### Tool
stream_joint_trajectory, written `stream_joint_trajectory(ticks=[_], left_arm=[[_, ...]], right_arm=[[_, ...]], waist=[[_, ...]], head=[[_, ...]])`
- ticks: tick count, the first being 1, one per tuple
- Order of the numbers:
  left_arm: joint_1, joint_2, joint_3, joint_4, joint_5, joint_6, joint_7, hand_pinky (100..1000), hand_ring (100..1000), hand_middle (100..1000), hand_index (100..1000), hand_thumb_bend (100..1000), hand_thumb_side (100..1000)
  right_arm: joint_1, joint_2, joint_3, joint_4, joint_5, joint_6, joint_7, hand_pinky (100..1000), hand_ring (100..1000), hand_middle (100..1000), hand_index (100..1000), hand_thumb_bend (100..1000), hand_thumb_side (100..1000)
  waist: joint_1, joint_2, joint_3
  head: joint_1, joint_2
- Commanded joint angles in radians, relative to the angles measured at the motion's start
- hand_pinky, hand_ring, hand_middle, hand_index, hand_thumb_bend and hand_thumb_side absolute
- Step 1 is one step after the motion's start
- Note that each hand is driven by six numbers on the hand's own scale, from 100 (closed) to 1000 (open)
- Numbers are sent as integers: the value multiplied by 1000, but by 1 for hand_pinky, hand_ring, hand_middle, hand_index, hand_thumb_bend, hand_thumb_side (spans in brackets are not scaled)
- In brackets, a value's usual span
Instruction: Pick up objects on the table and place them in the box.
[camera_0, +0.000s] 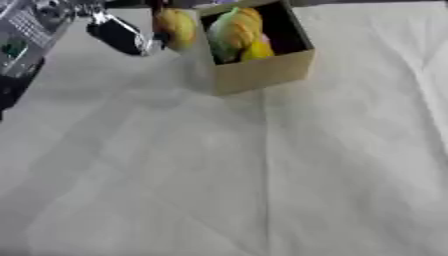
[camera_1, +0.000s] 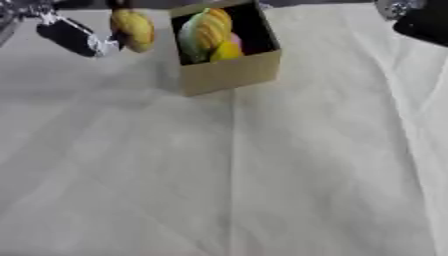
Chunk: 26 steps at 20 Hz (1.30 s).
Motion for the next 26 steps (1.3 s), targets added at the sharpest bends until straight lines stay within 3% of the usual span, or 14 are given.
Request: stream_joint_trajectory(ticks=[1,5,9,14,18,19,23,26], left_arm=[[-80,-57,55,53,-44,-1,14,756,632,616,669,100,247],[-177,-171,90,166,-114,14,20,758,634,619,674,100,254],[-211,-288,122,285,-187,25,34,759,638,626,684,100,278],[-231,-360,164,427,-274,-20,84,767,648,641,704,113,306],[-241,-394,197,535,-341,-78,119,799,704,714,803,305,452],[-245,-400,204,564,-359,-95,126,821,747,761,864,391,547],[-251,-409,236,634,-431,-166,143,836,782,812,912,479,627],[-249,-409,265,640,-474,-191,175,834,769,791,897,460,628]], right_arm=[[-29,-12,0,-20,-5,-3,5,879,705,597,740,100,516],[-53,-4,8,-23,-7,-4,12,879,704,597,739,100,516],[-62,-1,8,-24,-7,-2,14,879,704,597,739,100,517],[-72,6,10,-27,-9,-1,14,879,704,597,739,100,517],[-76,11,10,-28,-10,0,15,879,703,595,738,100,517],[-75,11,9,-28,-10,0,14,879,703,594,738,100,517],[-70,14,7,-28,-11,3,13,879,702,594,738,100,518],[-64,14,7,-27,-12,4,13,879,702,593,737,100,518]], waist=[[1,-22,-10],[7,-9,-36],[8,0,-46],[7,8,-61],[6,10,-68],[6,9,-69],[6,4,-66],[6,-1,-63]], head=[[16,0],[40,-13],[49,-24],[58,-34],[61,-38],[61,-38],[56,-33],[51,-29]])
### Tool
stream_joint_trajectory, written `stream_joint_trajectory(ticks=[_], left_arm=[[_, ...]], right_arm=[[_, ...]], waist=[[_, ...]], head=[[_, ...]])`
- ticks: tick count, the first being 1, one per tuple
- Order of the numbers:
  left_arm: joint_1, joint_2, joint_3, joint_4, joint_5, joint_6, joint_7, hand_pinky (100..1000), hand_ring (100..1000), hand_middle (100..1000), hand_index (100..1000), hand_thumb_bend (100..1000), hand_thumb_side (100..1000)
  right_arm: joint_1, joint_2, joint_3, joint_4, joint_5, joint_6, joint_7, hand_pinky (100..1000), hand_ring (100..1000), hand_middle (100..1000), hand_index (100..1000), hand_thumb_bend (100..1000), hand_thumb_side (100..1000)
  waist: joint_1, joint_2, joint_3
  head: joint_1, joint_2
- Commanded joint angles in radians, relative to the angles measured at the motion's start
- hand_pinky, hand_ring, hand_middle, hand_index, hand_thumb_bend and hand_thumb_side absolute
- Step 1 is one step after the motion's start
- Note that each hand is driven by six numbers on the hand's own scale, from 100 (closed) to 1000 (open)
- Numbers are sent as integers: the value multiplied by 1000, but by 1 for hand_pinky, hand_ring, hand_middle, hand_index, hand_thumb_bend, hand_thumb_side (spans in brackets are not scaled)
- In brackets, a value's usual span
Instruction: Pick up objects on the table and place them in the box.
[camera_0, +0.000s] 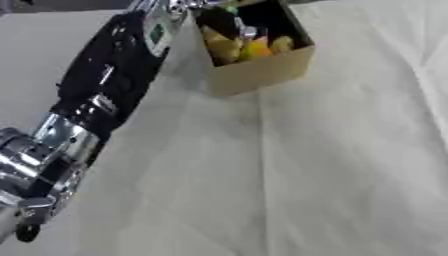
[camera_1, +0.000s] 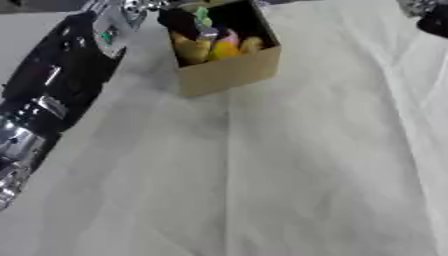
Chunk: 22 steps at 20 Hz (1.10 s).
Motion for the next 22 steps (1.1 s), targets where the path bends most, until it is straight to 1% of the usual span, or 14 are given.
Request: stream_joint_trajectory(ticks=[1,3,5,9,11,13,14,16,19,21,22], left_arm=[[-27,9,38,-12,-32,-21,37,828,757,775,883,423,612],[-21,11,52,-36,-18,-8,70,812,721,731,848,339,574],[-16,16,65,-79,9,18,102,803,682,689,809,288,568],[-7,15,105,-187,76,54,171,800,645,648,776,250,536],[-6,13,132,-246,112,69,207,800,642,641,772,256,524],[1,24,143,-307,150,83,244,800,638,640,771,265,503],[10,40,139,-336,168,89,262,799,638,640,771,275,492],[42,84,112,-393,203,99,297,798,642,645,773,283,485],[113,163,70,-476,254,106,348,801,651,661,784,292,493],[167,217,65,-531,288,102,382,804,654,666,790,295,497],[195,243,73,-559,305,104,400,804,657,669,797,300,498]], right_arm=[[-7,-12,-10,-17,-12,4,-3,879,702,593,737,100,518],[-3,-12,-11,-17,-12,5,-4,879,702,593,737,100,518],[1,-12,-12,-16,-12,5,-7,879,702,593,737,100,518],[10,-11,-16,-16,-12,5,-14,878,702,593,737,100,518],[15,-9,-17,-15,-12,5,-18,878,703,593,737,100,528],[21,-8,-18,-15,-11,5,-21,879,703,593,738,100,519],[25,-8,-19,-15,-11,5,-23,879,703,594,738,100,520],[34,-9,-23,-16,-12,5,-28,879,704,594,739,100,522],[46,-4,-32,-24,-19,5,-41,880,709,599,741,100,526],[50,5,-43,-32,-20,3,-59,880,713,604,744,100,528],[51,13,-49,-37,-21,3,-70,880,715,606,745,100,530]], waist=[[-6,-33,3],[-8,-38,7],[-10,-44,13],[-16,-58,29],[-20,-67,36],[-22,-75,43],[-22,-79,48],[-22,-86,62],[-21,-92,85],[-23,-92,95],[-25,-91,101]], head=[[-5,-3],[-7,1],[-12,6],[-22,15],[-26,21],[-30,26],[-34,29],[-43,35],[-66,41],[-84,42],[-94,40]])
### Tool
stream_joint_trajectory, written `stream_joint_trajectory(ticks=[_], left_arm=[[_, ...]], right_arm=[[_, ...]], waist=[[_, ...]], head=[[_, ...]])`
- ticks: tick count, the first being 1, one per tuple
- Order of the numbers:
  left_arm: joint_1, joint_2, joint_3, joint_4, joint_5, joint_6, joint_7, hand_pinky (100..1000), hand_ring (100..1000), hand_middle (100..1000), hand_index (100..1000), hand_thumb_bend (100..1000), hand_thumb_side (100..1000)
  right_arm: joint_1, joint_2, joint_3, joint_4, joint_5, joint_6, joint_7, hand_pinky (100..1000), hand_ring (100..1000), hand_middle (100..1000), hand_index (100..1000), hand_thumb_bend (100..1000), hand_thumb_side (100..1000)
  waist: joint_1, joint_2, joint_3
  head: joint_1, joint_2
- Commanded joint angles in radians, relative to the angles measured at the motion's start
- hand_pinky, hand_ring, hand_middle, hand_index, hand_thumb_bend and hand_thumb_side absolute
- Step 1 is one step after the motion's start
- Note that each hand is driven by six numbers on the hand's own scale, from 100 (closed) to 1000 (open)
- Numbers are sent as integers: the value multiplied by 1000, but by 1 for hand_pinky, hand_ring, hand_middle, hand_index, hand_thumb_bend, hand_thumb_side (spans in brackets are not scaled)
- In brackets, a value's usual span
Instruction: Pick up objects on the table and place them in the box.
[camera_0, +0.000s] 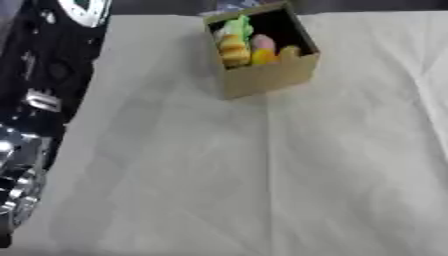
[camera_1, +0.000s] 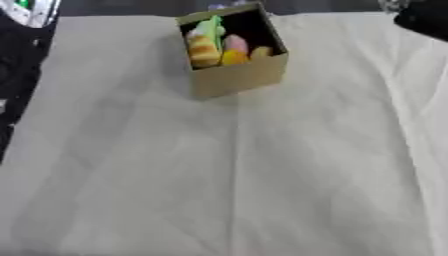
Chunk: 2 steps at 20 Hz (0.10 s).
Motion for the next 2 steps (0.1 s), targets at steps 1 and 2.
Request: stream_joint_trajectory(ticks=[1,2], left_arm=[[39,99,12,-102,57,4,56,805,658,670,799,302,498],[66,112,25,-129,73,11,73,807,658,670,802,292,517]], right_arm=[[-9,4,-27,-33,-13,-1,-32,880,715,606,745,100,530],[-7,13,-33,-37,-14,0,-42,880,719,610,748,100,532]], waist=[[-7,-25,7],[-10,-23,13]], head=[[-26,0],[-33,-3]])
